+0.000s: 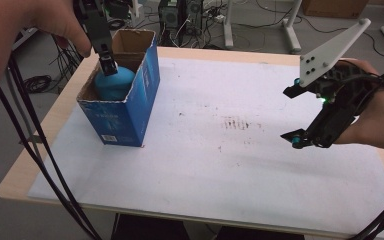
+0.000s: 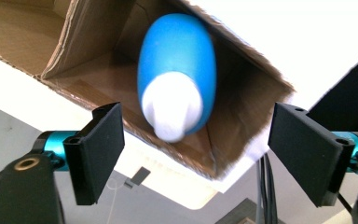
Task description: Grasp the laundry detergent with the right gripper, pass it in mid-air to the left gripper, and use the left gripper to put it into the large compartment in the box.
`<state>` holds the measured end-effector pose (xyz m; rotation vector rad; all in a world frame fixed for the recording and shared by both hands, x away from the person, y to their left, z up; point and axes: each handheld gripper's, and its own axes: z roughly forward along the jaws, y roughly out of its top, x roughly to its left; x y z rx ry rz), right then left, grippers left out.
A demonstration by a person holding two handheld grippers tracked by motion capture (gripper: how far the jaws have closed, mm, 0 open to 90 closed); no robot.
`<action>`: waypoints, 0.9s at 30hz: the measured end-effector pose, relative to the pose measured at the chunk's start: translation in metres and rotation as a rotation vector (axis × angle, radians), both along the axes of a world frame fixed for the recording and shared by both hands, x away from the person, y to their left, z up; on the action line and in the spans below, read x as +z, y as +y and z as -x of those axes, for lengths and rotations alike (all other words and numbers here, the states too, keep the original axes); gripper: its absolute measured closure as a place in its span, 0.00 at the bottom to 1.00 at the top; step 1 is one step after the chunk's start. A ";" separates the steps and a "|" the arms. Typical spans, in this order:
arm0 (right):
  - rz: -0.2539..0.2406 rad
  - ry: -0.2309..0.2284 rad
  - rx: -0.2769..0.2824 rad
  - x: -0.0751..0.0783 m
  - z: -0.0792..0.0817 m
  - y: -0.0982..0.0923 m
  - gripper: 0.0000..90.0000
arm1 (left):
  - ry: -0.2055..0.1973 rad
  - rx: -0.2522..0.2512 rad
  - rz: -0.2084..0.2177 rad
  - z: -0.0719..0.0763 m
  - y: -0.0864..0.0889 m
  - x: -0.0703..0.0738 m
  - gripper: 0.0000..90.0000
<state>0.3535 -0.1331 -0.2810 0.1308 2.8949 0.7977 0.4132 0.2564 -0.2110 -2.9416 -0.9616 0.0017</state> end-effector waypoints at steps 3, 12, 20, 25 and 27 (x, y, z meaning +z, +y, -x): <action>0.016 0.008 0.011 0.006 -0.003 -0.001 0.01 | 0.000 -0.041 0.005 0.008 -0.009 0.010 0.18; 0.085 0.015 0.062 0.017 -0.008 0.000 0.01 | 0.007 -0.189 0.024 0.024 -0.047 0.019 0.12; 0.171 0.031 0.079 0.023 -0.013 -0.001 0.01 | 0.013 -0.326 0.031 0.035 -0.083 0.013 0.07; 0.249 0.032 0.103 0.026 -0.016 -0.003 0.01 | 0.011 -0.371 0.035 0.036 -0.097 0.007 0.04; 0.273 0.039 0.102 0.027 -0.017 -0.003 0.01 | 0.014 -0.380 0.036 0.036 -0.103 0.003 0.02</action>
